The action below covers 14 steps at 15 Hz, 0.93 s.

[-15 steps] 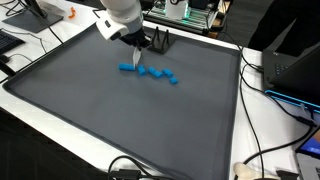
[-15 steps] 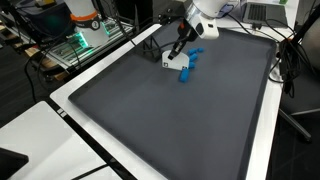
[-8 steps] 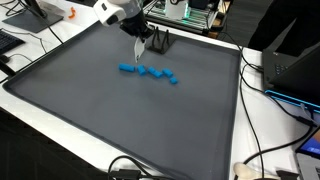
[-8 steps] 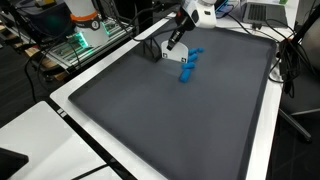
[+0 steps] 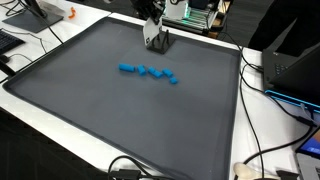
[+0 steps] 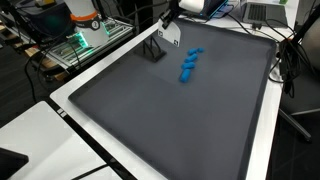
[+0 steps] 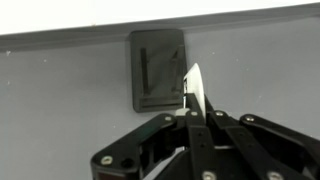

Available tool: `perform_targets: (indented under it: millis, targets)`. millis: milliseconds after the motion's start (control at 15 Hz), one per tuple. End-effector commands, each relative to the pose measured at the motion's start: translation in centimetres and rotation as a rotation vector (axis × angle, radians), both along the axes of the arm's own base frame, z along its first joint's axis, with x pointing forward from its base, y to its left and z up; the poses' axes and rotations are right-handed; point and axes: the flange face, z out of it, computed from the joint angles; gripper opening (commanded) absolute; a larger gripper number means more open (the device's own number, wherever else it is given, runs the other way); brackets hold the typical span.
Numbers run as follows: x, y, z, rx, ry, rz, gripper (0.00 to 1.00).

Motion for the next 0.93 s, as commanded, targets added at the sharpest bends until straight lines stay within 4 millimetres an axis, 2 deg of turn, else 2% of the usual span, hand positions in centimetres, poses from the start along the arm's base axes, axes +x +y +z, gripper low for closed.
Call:
perform_targets:
  millis: [0,67,600,667,867]
  targets:
    - [-1.8,0.0,1.3,0.033,0.048,-0.143,0.01]
    - [-0.4,0.1,0.7,0.014,0.026,-0.074,0.04]
    - [-1.0,0.1,1.0,0.021,0.035,-0.113,0.04]
    - [-1.1,0.0,1.0,0.036,0.046,-0.125,0.01]
    - [-1.8,-1.2,0.8,0.030,0.096,-0.306,0.01]
